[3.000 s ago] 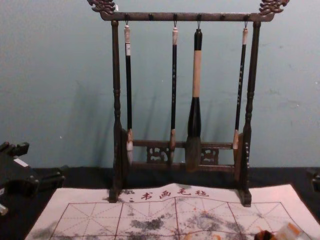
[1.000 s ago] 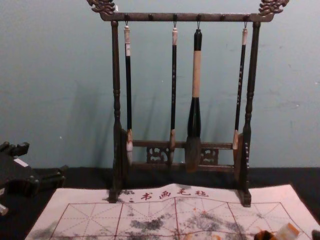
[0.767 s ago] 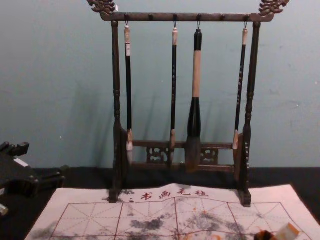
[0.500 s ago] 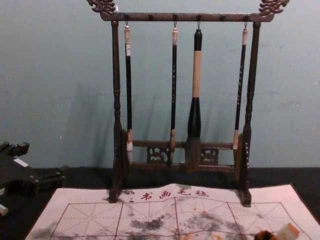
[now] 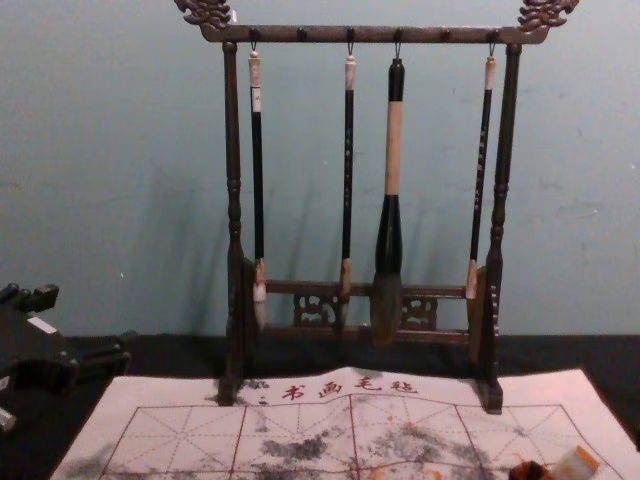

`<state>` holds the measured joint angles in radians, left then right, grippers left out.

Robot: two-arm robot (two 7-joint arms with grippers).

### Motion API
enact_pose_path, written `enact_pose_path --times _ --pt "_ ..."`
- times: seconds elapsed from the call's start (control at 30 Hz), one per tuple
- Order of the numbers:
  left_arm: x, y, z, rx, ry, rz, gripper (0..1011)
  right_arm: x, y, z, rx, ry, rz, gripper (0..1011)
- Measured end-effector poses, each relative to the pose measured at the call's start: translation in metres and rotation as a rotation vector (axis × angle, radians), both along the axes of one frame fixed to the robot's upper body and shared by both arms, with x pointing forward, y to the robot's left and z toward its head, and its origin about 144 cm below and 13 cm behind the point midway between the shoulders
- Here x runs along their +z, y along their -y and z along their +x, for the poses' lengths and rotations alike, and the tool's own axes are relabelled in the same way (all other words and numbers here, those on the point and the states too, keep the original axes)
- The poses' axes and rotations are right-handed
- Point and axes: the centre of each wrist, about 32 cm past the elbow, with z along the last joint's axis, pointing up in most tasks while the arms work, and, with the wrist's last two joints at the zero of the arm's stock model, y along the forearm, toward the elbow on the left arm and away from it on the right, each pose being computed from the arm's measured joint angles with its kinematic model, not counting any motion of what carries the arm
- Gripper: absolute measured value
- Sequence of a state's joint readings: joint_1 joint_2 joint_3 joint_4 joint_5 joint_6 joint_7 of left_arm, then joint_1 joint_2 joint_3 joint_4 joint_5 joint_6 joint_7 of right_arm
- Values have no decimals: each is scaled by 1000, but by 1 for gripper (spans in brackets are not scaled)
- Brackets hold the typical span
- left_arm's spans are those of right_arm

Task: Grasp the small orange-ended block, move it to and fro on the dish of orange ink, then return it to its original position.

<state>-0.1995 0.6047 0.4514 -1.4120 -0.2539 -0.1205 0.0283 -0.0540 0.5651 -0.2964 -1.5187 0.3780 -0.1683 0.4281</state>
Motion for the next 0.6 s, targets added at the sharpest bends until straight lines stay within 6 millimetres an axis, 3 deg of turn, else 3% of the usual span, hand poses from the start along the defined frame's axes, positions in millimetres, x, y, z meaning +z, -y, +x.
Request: enact_pose_path --times 0.6 --pt "0 0 0 0 0 0 1001 -14 -2 3 -37 -10 39 1003"
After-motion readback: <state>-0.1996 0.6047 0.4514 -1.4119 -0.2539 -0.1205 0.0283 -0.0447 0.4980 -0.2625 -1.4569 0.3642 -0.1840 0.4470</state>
